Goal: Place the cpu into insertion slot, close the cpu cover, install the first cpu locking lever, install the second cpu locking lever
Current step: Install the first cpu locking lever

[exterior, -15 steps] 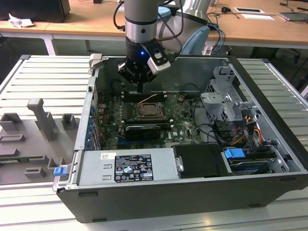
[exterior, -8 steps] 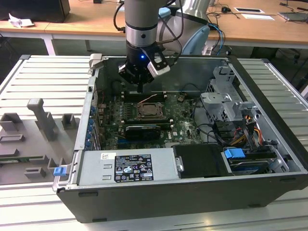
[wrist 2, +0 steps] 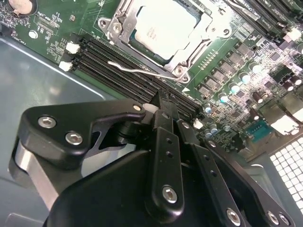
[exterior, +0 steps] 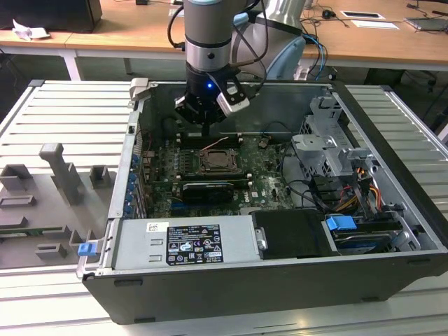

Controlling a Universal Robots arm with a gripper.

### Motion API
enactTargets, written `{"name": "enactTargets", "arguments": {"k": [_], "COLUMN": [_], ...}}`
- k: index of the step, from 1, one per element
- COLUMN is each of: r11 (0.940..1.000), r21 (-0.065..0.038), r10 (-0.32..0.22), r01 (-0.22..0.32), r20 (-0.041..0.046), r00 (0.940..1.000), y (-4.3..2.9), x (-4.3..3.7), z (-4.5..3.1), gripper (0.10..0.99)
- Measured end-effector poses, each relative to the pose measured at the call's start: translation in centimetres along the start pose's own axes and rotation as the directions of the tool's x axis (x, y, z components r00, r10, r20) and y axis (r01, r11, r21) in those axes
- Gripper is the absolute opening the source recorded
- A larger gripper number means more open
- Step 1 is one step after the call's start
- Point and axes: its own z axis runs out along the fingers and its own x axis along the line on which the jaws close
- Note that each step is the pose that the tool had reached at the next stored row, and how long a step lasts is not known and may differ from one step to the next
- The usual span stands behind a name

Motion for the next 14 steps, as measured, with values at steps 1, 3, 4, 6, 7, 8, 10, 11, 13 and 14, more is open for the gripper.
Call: {"name": "enactTargets", "arguments": {"k": [1, 3, 4, 6, 7, 8, 10, 11, 13, 14], "r11": [1.0000, 1.0000, 1.0000, 1.0000, 1.0000, 1.0000, 1.0000, 1.0000, 1.0000, 1.0000], "r21": [0.000, 0.000, 0.000, 0.000, 0.000, 0.000, 0.000, 0.000, 0.000, 0.000], "r10": [0.000, 0.000, 0.000, 0.000, 0.000, 0.000, 0.000, 0.000, 0.000, 0.000], "r01": [0.000, 0.000, 0.000, 0.000, 0.000, 0.000, 0.000, 0.000, 0.000, 0.000], "r20": [0.0000, 0.0000, 0.0000, 0.0000, 0.0000, 0.0000, 0.0000, 0.0000, 0.0000, 0.0001], "r00": [1.0000, 1.0000, 1.0000, 1.0000, 1.0000, 1.0000, 1.0000, 1.0000, 1.0000, 1.0000], "y": [0.00, -0.01, -0.01, -0.02, -0.02, -0.03, -0.03, -0.04, -0.05, -0.05], "x": [-0.04, -0.10, -0.12, -0.20, -0.22, -0.24, -0.29, -0.32, -0.38, -0.41], "z": [0.02, 0.04, 0.05, 0.09, 0.11, 0.12, 0.15, 0.18, 0.22, 0.24], "gripper": [0.106, 0.106, 0.106, 0.106, 0.106, 0.106, 0.106, 0.106, 0.106, 0.106]}}
